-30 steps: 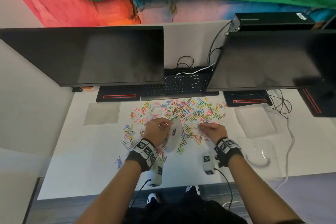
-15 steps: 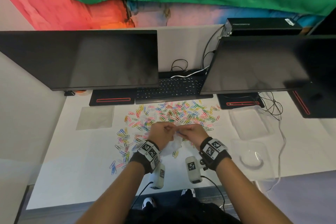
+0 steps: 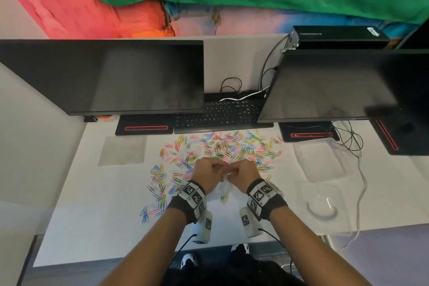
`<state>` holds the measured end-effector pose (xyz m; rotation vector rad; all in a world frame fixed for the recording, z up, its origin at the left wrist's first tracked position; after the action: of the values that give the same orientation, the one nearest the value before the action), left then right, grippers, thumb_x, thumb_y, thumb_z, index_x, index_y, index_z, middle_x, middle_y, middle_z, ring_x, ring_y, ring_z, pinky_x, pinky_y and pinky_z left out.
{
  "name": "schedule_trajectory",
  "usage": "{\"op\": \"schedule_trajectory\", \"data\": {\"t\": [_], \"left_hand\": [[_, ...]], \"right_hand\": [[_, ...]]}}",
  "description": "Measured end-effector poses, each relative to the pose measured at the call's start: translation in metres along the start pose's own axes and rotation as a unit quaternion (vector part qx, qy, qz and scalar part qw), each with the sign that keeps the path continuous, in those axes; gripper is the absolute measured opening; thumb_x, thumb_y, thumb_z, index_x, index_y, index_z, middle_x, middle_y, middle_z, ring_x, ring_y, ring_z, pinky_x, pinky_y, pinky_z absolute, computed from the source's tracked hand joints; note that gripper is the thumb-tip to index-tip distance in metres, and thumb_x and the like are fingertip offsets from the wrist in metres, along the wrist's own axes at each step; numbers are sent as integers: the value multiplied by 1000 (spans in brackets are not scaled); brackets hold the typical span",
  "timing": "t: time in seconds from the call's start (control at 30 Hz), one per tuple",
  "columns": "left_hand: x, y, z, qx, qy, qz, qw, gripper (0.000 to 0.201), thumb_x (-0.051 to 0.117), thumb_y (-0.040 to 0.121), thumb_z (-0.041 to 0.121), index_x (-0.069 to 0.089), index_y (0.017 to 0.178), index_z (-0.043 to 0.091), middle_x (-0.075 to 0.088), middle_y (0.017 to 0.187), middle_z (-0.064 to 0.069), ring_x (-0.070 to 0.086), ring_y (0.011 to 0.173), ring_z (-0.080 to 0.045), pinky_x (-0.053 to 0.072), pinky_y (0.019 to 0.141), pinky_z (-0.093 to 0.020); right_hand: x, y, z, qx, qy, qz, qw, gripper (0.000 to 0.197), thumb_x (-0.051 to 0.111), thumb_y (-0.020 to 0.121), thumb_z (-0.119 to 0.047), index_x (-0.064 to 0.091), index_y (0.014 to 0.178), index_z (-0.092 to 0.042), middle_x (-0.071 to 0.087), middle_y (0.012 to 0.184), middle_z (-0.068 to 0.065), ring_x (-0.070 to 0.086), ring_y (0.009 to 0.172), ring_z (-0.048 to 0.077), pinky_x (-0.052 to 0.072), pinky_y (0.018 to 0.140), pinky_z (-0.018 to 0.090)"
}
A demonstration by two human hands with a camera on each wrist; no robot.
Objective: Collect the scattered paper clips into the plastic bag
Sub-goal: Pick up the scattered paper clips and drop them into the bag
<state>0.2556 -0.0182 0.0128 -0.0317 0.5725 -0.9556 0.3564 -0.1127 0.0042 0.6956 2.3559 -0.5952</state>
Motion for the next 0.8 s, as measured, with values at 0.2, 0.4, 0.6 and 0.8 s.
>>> {"op": "schedule_trajectory", "data": {"t": [0.2,0.4,0.6,0.8], "left_hand": [[-4,-2,0,-17,-16,5,1000,15,66,89,0,78,97,5,74,77,-14,68,64,-23,63,74,-42],[-22,-6,-4,-35,-6,45,998,19,62,91,7,78,96,17,75,77,1,68,68,-13,61,75,-30],[-42,-7,-9,-46,30,57,997,20,60,91,9,77,97,19,76,84,-1,73,78,-21,62,81,-38],[-54,-12,-17,-64,27,69,995,18,61,91,7,77,99,13,76,79,-8,73,68,-23,63,71,-36]], "right_hand": [[1,-4,2,-68,-37,-148,986,22,59,88,-13,74,72,-10,68,67,2,56,61,10,44,60,19],[-62,24,68,60,93,56,992,21,65,90,-21,70,110,-22,69,114,-2,65,97,12,52,72,14],[-46,58,161,143,-228,-80,960,65,48,94,-48,25,151,-26,12,160,8,17,145,34,21,117,49],[-4,50,133,62,-217,-31,974,62,52,91,-40,30,145,-18,40,142,15,39,129,36,39,106,50]]}}
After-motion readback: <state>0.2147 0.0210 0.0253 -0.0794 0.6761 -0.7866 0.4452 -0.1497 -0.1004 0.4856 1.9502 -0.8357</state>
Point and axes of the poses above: each hand's wrist, its own y-axis towards the middle knuckle, its own x-axis out of the palm, z = x × y, the point moved 4 cm from there along y, towards the middle knuckle
